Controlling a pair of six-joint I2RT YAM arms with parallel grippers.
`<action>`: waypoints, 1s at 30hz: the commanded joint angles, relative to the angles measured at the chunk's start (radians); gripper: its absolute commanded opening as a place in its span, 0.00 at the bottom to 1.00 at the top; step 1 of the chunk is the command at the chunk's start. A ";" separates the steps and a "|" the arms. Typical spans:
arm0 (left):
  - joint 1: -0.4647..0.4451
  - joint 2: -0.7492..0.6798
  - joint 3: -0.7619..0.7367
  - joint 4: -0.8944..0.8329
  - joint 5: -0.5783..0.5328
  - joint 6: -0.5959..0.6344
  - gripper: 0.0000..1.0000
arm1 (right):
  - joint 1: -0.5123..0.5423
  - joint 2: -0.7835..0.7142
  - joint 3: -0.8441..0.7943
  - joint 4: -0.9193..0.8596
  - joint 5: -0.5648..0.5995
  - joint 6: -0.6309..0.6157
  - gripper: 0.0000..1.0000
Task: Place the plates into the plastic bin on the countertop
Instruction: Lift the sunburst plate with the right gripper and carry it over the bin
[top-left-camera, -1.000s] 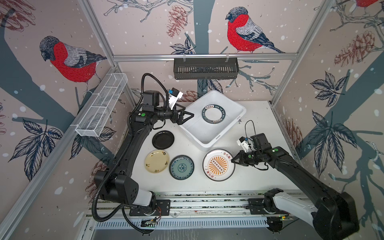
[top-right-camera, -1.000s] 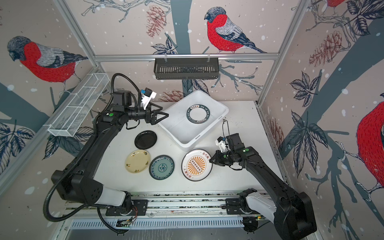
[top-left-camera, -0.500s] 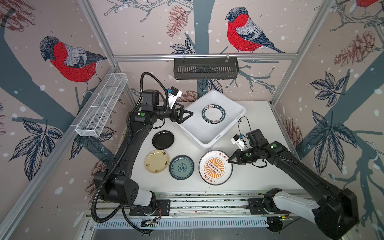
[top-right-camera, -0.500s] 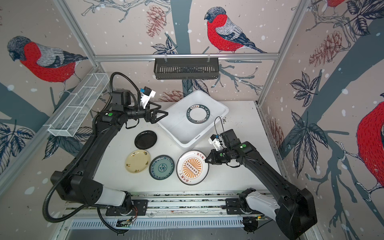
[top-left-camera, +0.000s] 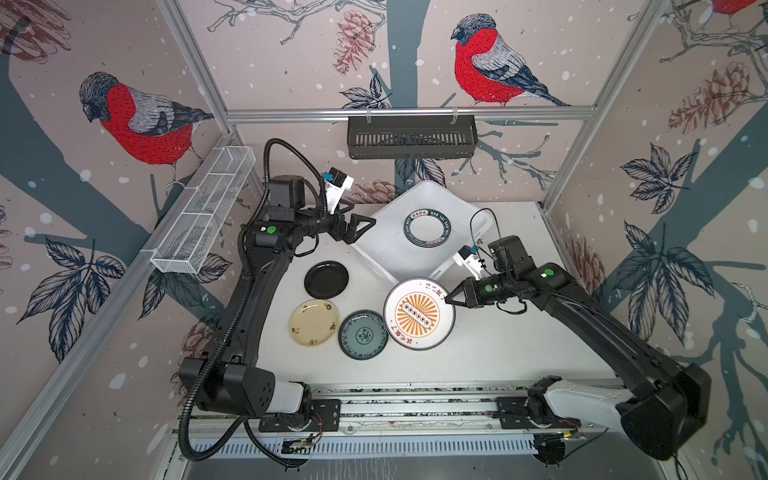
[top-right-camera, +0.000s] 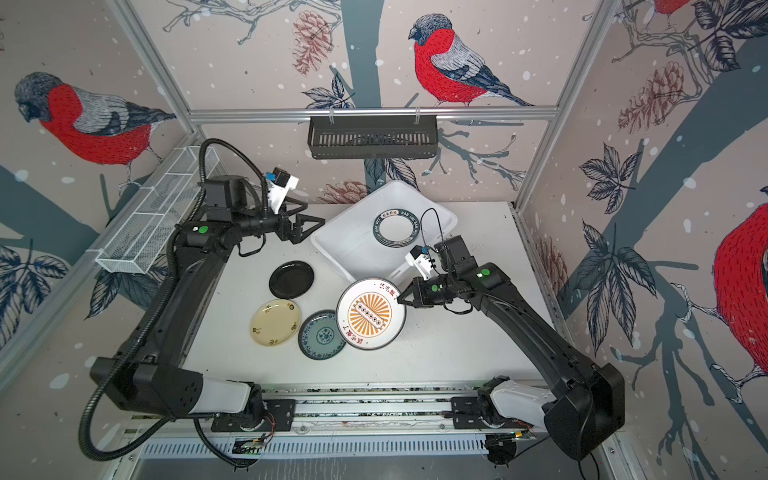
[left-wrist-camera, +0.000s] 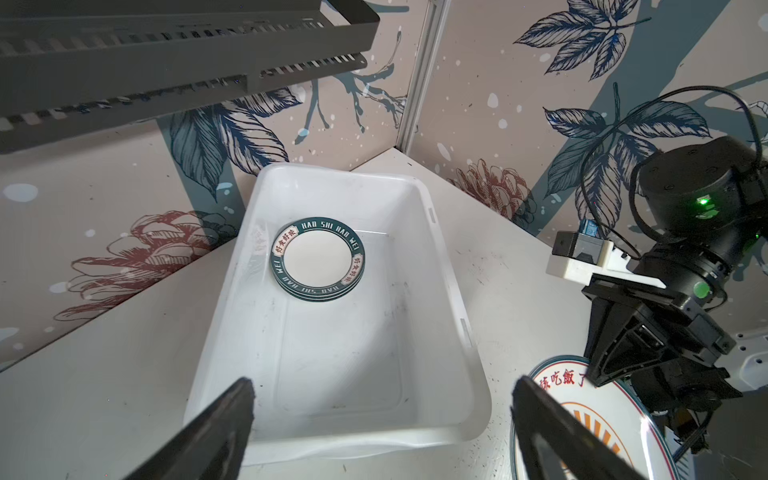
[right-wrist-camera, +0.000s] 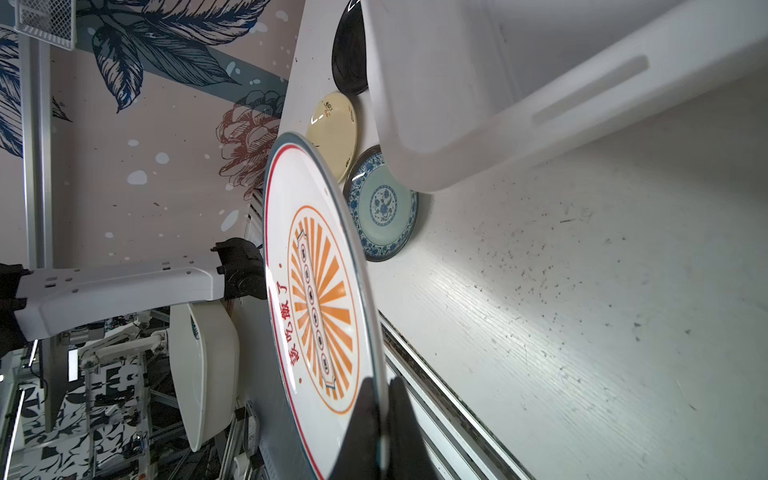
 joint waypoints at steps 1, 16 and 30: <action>0.008 -0.019 0.007 -0.034 0.000 0.037 0.96 | -0.007 0.025 0.043 0.051 -0.053 0.002 0.01; 0.008 -0.040 0.050 -0.116 0.007 0.135 0.96 | -0.061 0.282 0.263 0.110 -0.096 -0.017 0.01; 0.007 -0.042 0.026 -0.074 0.074 0.082 0.96 | -0.168 0.471 0.461 0.128 -0.033 -0.002 0.01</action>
